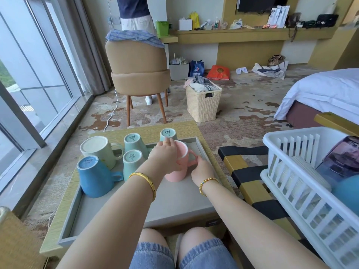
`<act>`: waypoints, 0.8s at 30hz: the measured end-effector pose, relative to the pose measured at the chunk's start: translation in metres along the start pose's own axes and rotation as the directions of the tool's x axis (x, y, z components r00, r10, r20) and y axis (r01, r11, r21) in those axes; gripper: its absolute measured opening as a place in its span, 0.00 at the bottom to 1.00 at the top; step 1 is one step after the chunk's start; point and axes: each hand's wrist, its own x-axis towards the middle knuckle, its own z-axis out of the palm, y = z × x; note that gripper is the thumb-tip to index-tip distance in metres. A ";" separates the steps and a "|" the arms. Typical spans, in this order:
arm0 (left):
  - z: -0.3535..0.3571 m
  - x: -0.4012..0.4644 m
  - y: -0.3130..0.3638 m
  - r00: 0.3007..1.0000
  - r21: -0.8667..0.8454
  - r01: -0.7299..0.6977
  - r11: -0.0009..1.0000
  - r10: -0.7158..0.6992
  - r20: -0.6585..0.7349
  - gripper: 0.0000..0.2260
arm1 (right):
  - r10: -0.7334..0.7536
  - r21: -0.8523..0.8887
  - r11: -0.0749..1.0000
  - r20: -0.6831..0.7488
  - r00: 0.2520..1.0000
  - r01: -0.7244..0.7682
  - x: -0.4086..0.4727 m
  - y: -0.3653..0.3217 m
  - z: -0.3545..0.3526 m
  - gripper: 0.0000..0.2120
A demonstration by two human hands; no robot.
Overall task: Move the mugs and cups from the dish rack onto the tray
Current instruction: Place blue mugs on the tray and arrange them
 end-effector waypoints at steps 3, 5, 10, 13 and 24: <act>0.004 -0.012 0.009 0.997 0.129 -0.004 0.992 0.014 -0.073 0.37 | -0.018 -0.042 0.999 0.021 1.000 0.019 -0.009 -0.006 -0.010 0.27; 0.006 -0.024 0.021 0.981 0.065 -0.062 0.996 0.073 -0.182 0.31 | -0.076 -0.065 0.995 -0.009 0.997 0.075 -0.016 -0.008 -0.025 0.29; -0.021 -0.049 0.068 0.842 -0.088 -0.235 0.968 0.157 -0.516 0.19 | -0.204 0.008 0.978 -0.191 0.960 0.209 -0.041 -0.005 -0.089 0.17; -0.043 -0.060 0.111 0.773 -0.166 -0.350 0.922 0.185 -0.606 0.14 | -0.246 0.023 0.964 -0.309 0.919 0.265 -0.058 0.004 -0.143 0.13; -0.023 -0.099 0.273 0.868 -0.490 -0.480 0.728 0.313 -0.386 0.14 | -0.087 -0.034 0.996 -0.585 0.806 0.083 -0.108 0.119 -0.268 0.14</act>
